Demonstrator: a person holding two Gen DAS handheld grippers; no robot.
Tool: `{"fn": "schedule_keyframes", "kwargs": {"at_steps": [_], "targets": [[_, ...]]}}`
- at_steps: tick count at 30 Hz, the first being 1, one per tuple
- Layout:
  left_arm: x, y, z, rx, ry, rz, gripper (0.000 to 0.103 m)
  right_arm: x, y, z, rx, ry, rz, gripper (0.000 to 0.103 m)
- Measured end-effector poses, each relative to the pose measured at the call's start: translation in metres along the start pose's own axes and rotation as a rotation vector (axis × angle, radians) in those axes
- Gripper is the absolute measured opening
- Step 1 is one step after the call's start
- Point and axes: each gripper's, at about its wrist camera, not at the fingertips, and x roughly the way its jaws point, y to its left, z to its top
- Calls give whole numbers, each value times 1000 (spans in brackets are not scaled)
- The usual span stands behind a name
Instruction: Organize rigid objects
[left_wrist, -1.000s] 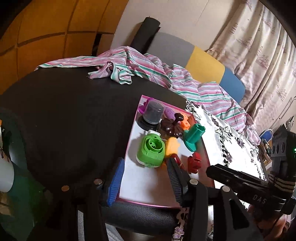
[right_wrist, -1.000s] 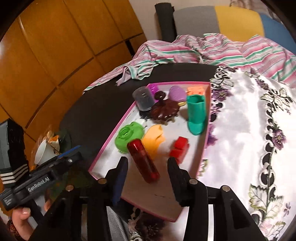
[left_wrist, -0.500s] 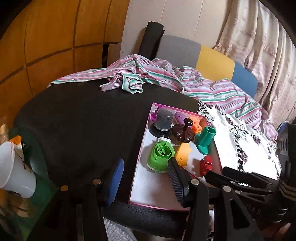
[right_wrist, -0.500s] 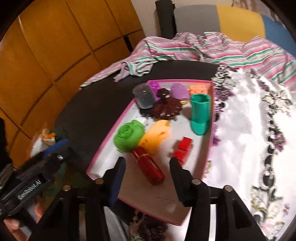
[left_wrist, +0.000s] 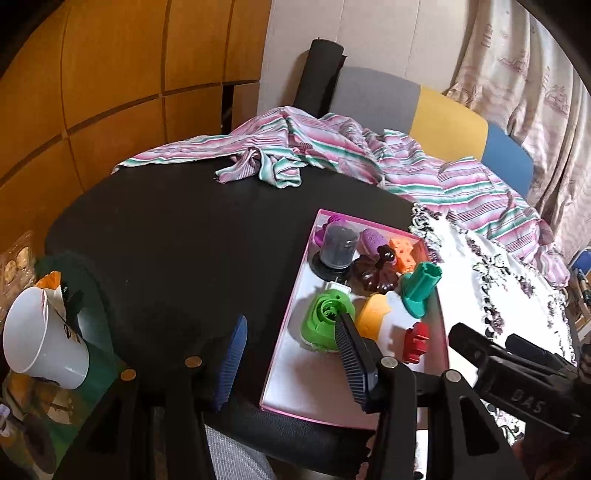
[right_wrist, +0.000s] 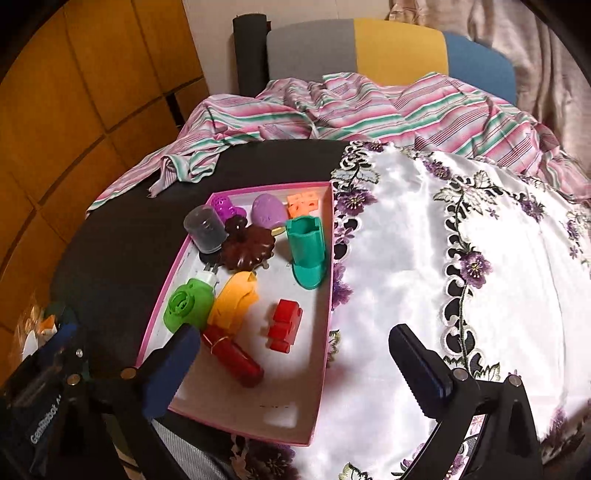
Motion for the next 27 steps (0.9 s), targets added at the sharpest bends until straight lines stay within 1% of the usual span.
{"fn": "schedule_keyframes", "kwargs": {"at_steps": [1,3,5,8,13,17,18,20,23,27], "targets": [[-3,1,1,-4,-10,-11,50,-2,3,0,-8,-6,-9,103],[-6,3,2,-8,-21,3,50,-3,7,-1,-22,-12,-20,103],[-7,1,3,16,-21,36,50,-3,12,-2,-31,-20,-51,103],[-4,-6,3,81,-7,77,50,-3,19,-3,-51,-29,-83,103],[0,-13,3,123,5,101,50,-3,24,-5,-59,-31,-102,103],[1,-16,4,150,5,103,50,-3,25,-4,-53,-37,-118,103],[1,-17,5,155,5,106,48,-3,26,-4,-52,-36,-119,103],[2,-17,6,157,9,114,48,-1,27,-3,-49,-32,-120,103],[2,-15,7,150,12,107,48,0,27,-3,-45,-30,-116,103],[4,-17,5,167,11,106,47,1,27,-4,-43,-30,-125,103]]}}
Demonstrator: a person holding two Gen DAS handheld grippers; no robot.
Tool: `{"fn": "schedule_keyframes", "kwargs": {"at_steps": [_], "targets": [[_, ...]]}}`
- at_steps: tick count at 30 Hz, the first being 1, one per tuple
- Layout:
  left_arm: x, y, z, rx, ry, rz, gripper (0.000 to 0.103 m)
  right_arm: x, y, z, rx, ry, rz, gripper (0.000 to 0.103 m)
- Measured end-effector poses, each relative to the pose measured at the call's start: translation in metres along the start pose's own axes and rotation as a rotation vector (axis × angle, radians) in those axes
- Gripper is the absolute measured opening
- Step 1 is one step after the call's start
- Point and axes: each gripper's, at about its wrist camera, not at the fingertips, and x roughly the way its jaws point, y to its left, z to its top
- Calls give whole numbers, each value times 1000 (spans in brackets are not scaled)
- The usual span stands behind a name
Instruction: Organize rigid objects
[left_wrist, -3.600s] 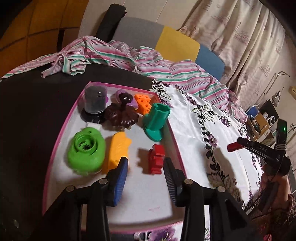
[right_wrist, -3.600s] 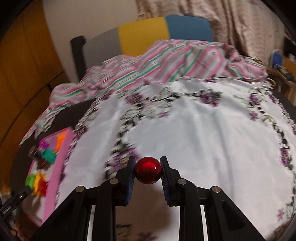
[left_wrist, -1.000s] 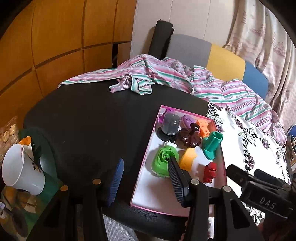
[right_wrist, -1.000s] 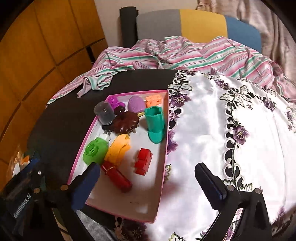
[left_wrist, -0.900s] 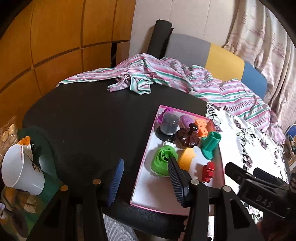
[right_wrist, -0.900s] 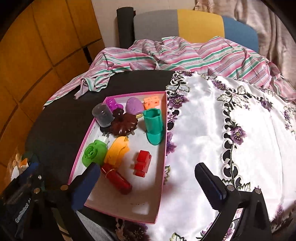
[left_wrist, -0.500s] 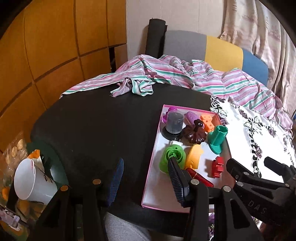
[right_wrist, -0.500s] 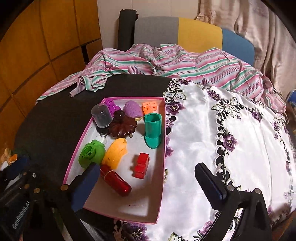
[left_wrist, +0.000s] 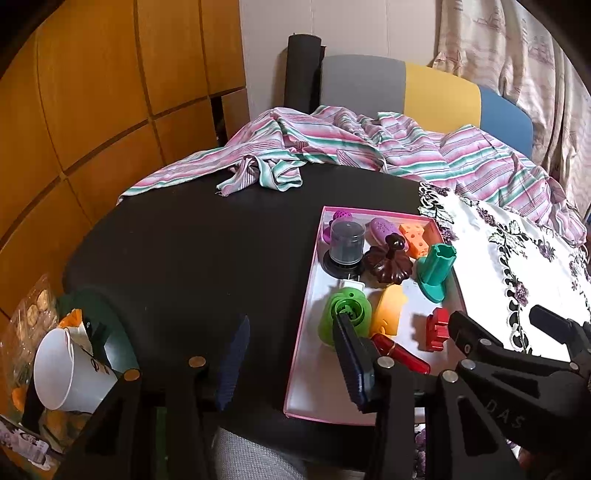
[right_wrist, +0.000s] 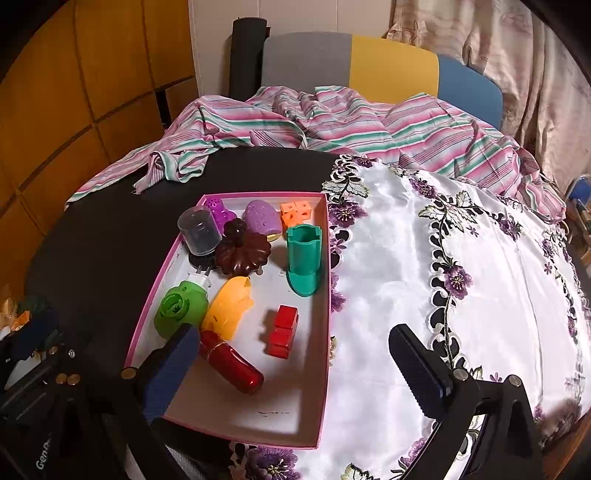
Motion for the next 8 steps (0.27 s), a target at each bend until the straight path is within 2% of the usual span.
{"fn": "schedule_keyframes", "kwargs": {"at_steps": [8], "targets": [[0,-3,-1,2,-11,16,47,0,-4,1,13,-2,1,103]]}}
